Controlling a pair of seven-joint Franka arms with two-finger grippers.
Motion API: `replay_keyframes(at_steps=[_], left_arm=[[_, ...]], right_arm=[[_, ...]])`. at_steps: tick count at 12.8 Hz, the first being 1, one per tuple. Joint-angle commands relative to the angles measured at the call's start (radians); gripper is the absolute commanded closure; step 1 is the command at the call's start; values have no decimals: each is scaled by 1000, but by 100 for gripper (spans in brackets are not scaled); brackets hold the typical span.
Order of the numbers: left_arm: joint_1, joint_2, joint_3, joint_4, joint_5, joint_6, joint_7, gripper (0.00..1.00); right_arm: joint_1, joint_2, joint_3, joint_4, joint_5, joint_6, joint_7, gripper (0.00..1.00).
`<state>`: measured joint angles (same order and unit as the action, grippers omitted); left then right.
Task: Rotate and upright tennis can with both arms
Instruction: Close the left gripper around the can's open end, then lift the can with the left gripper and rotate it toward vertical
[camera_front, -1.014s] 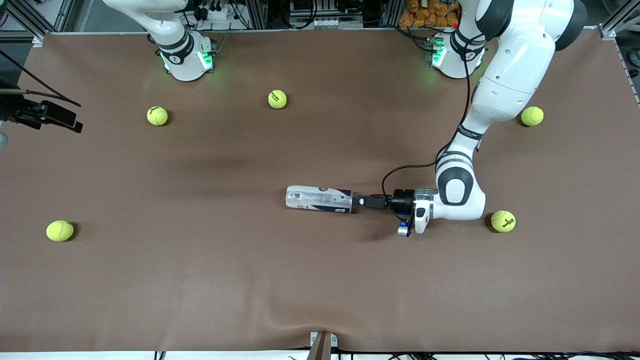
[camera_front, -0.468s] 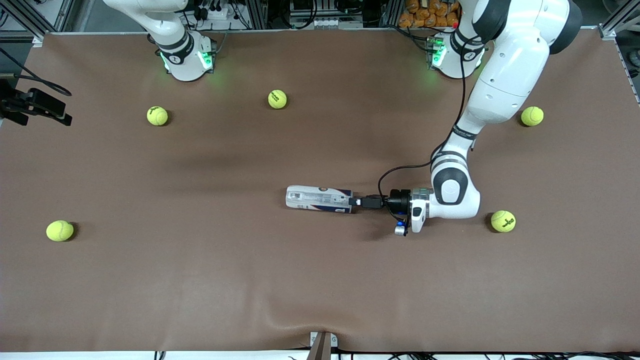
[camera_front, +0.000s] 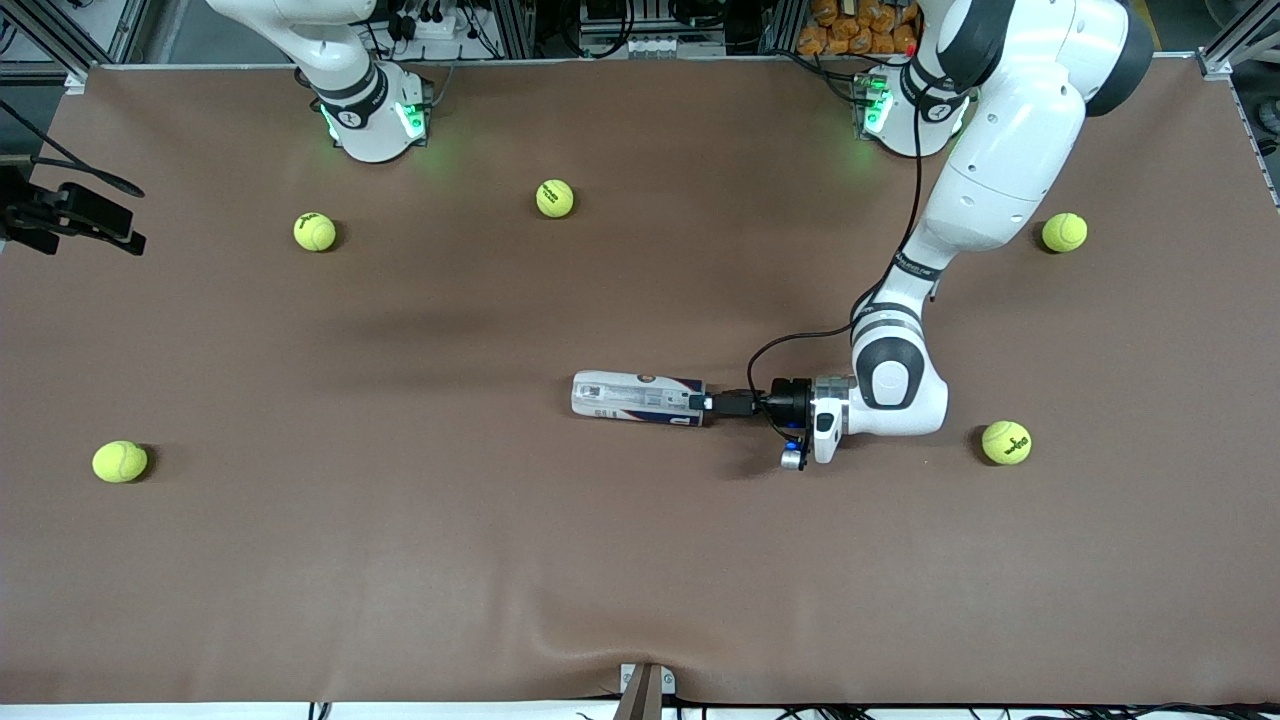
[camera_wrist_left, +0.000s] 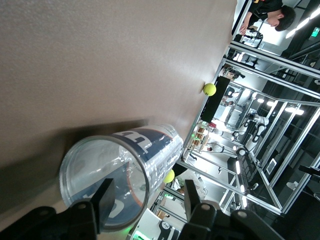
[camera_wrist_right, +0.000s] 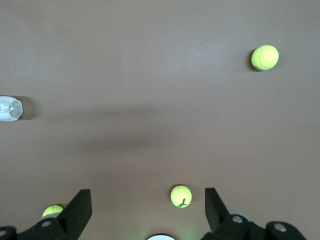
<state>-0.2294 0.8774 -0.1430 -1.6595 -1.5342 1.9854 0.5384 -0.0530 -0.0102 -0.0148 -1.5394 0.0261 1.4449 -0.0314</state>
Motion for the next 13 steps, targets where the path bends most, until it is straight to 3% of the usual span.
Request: replay_keyframes(at_steps=[1, 3, 6, 13], left_arm=[[-30, 23, -1, 30, -58, 13, 28, 46], [-34, 29, -1, 40, -64, 13, 28, 52], [-41, 31, -1, 56, -64, 12, 28, 100], [-44, 5, -4, 109, -72, 12, 8, 100]], right_arm=[[-10, 1, 15, 5, -8, -3, -12, 0], [-8, 1, 15, 5, -8, -5, -12, 0], [-8, 1, 15, 1, -8, -6, -12, 0], [-8, 3, 16, -5, -3, -6, -10, 0]])
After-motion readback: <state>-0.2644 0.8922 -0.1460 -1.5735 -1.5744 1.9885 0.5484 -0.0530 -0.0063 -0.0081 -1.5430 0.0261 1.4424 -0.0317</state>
